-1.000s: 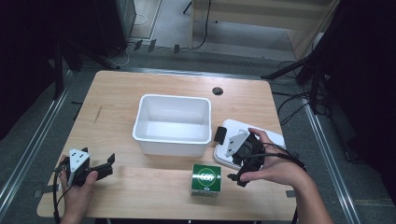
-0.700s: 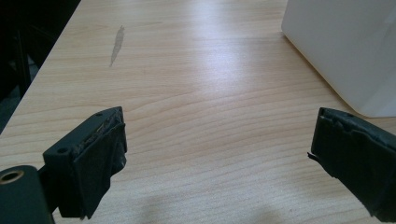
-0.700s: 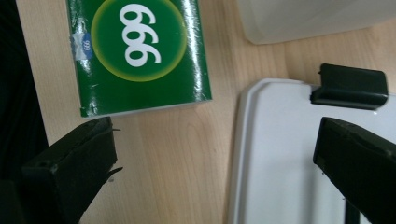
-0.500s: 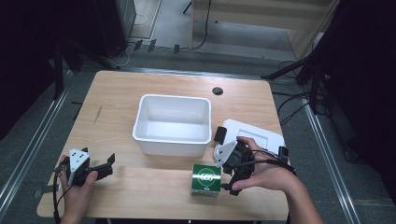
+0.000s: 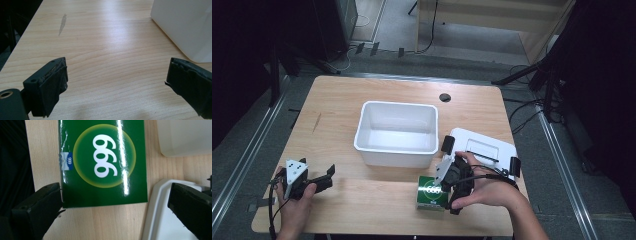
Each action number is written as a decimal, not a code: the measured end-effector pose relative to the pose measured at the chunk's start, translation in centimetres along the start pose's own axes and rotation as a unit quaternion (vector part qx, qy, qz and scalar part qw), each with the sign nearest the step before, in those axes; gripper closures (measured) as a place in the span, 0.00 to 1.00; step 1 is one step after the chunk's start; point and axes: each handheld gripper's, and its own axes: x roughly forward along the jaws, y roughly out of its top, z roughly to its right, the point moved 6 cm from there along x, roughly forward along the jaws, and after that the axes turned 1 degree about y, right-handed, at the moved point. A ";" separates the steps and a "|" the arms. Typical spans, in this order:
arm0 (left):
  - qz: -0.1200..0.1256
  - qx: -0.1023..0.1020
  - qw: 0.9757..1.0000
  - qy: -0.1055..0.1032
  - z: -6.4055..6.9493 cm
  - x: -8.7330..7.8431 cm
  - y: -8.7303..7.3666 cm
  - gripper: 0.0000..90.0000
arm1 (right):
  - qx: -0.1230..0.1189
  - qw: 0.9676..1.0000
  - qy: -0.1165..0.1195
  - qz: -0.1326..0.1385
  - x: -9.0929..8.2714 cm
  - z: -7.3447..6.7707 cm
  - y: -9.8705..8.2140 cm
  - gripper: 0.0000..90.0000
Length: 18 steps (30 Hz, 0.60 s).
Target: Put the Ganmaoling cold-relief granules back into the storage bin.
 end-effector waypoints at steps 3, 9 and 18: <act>0.000 0.000 1.000 0.000 0.0 0.0 0.0 0.05 | -0.001 1.000 0.006 -0.003 0.4 -0.2 0.1 0.00; 0.001 0.000 1.000 0.000 0.0 0.0 0.0 0.05 | -0.006 1.000 0.015 -0.008 1.2 -0.3 0.2 0.00; 0.001 0.000 1.000 0.000 0.0 0.0 0.0 0.05 | -0.016 1.000 0.018 -0.014 1.7 -0.6 0.3 0.00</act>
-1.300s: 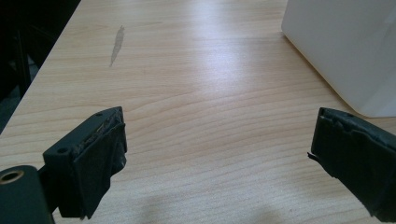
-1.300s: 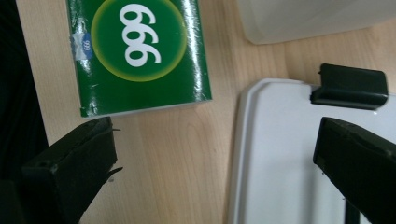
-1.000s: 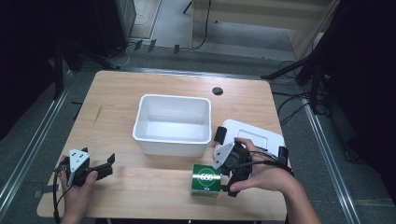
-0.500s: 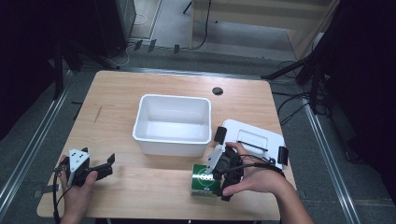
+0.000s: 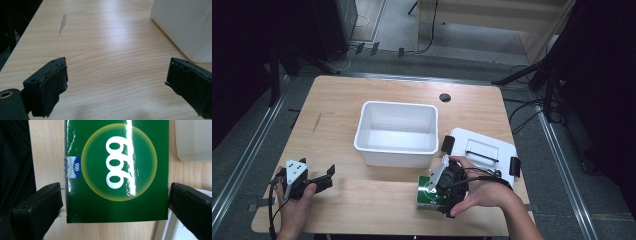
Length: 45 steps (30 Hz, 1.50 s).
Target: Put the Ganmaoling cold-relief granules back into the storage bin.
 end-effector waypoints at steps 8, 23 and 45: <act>-0.001 0.000 1.000 0.001 0.0 0.0 0.0 0.05 | 0.000 1.000 -0.002 -0.002 0.6 -0.1 0.1 0.03; -0.001 0.001 1.000 0.001 0.0 0.0 0.0 0.05 | -0.005 1.000 -0.009 0.000 1.0 -0.1 0.3 0.13; -0.001 0.001 1.000 0.000 0.0 0.0 0.0 0.05 | -0.025 1.000 -0.006 -0.002 1.1 -0.1 0.4 0.18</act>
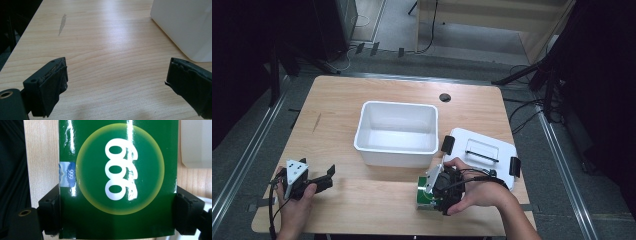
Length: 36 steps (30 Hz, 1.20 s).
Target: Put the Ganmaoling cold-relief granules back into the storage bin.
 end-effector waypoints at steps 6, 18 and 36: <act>0.000 0.001 1.000 0.000 0.0 0.0 0.0 0.05 | 0.010 1.000 0.008 -0.002 0.1 0.0 -0.1 0.17; 0.000 0.000 1.000 0.000 0.0 0.0 0.0 0.05 | 0.001 1.000 0.002 -0.003 0.6 0.0 0.1 0.18; 0.000 -0.001 1.000 0.000 0.0 0.0 0.0 0.05 | 0.007 1.000 -0.010 0.002 -2.0 0.7 -0.9 0.18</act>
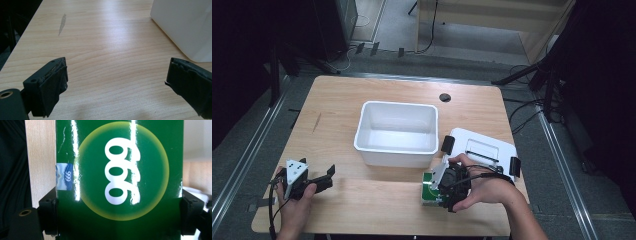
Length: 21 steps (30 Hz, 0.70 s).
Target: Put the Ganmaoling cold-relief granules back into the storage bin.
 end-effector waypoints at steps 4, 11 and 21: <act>0.000 0.000 1.000 0.000 0.0 0.0 0.0 0.05 | 0.002 1.000 0.000 0.002 -0.9 0.3 -0.4 0.18; 0.000 0.001 1.000 0.001 0.0 0.0 0.0 0.05 | 0.010 1.000 -0.003 0.008 -2.4 0.8 -0.9 0.18; -0.001 0.002 1.000 0.001 0.0 0.0 0.0 0.05 | 0.008 1.000 -0.012 0.008 -4.8 1.3 -0.6 0.18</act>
